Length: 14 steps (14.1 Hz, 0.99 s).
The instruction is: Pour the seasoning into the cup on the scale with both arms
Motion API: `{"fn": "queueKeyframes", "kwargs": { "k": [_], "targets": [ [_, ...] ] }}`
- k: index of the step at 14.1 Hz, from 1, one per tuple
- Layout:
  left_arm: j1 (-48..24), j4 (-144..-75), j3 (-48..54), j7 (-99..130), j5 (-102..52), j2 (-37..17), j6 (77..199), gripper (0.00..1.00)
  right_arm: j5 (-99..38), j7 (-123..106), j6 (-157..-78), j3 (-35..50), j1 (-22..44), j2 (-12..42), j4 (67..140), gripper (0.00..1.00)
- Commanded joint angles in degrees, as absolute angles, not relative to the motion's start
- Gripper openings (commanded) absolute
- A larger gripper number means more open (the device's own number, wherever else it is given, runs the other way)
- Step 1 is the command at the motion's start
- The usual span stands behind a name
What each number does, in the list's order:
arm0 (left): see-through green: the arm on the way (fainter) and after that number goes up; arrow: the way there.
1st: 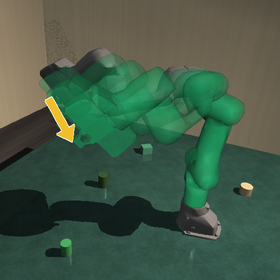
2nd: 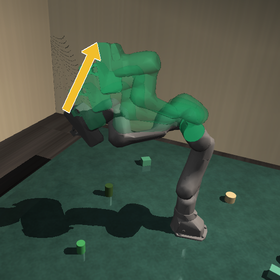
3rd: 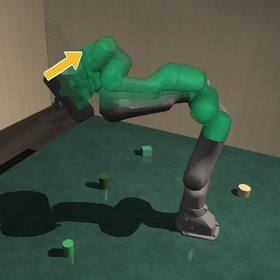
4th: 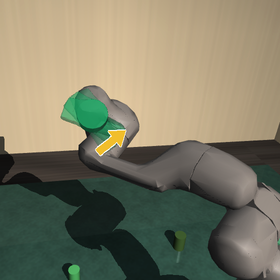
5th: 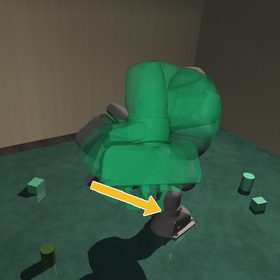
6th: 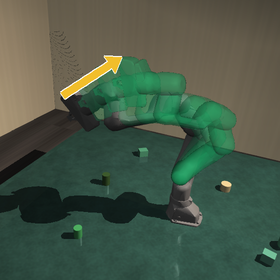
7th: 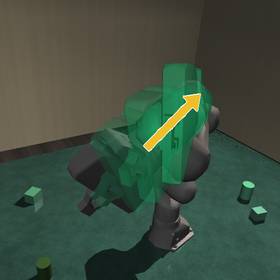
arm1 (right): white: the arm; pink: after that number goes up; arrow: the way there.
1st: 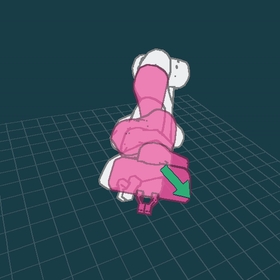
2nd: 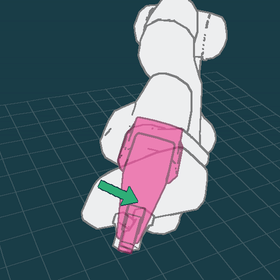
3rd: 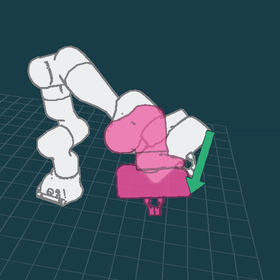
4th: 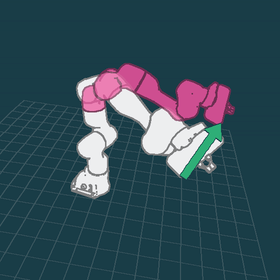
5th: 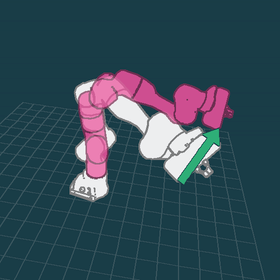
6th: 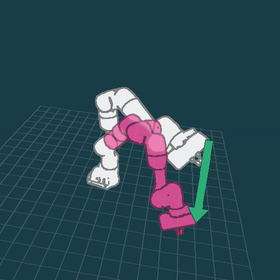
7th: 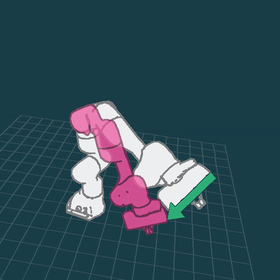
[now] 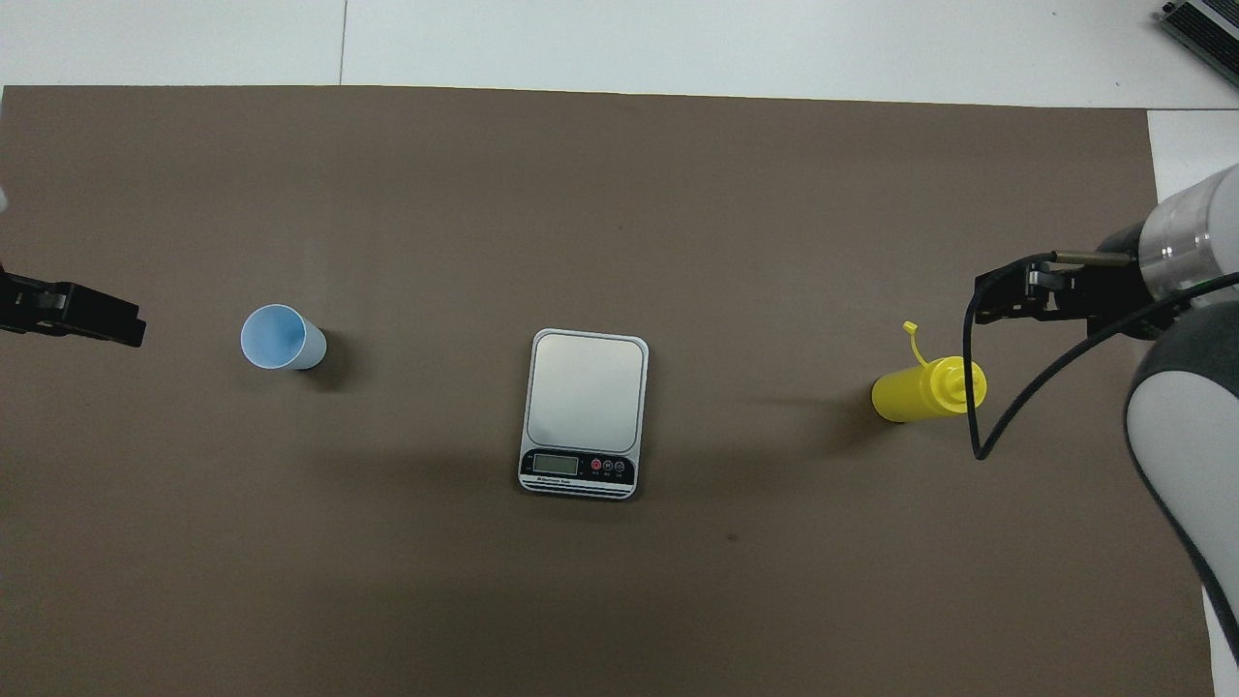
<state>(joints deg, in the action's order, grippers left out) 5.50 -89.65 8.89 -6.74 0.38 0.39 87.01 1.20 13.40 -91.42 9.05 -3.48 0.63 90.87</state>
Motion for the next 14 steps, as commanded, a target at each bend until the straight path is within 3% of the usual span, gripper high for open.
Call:
{"fn": "queueKeyframes", "kwargs": {
  "k": [1, 12, 14],
  "targets": [
    [5.1, -91.2, 8.6, -7.5, 0.4, 1.3, 88.7, 1.0, 1.0, 12.4, -91.5, 9.4, -4.4, -0.6, 92.2, 1.0],
    [5.2, -93.1, 8.6, -6.4, 0.2, 1.7, 94.5, 1.0, 1.0, 12.4, -91.5, 9.4, -4.4, -0.5, 92.2, 1.0],
    [5.7, -96.2, 8.7, -6.6, 0.0, 2.6, 96.8, 1.0, 1.0, 12.4, -91.5, 9.4, -4.4, -0.5, 92.2, 1.0]
  ]
}}
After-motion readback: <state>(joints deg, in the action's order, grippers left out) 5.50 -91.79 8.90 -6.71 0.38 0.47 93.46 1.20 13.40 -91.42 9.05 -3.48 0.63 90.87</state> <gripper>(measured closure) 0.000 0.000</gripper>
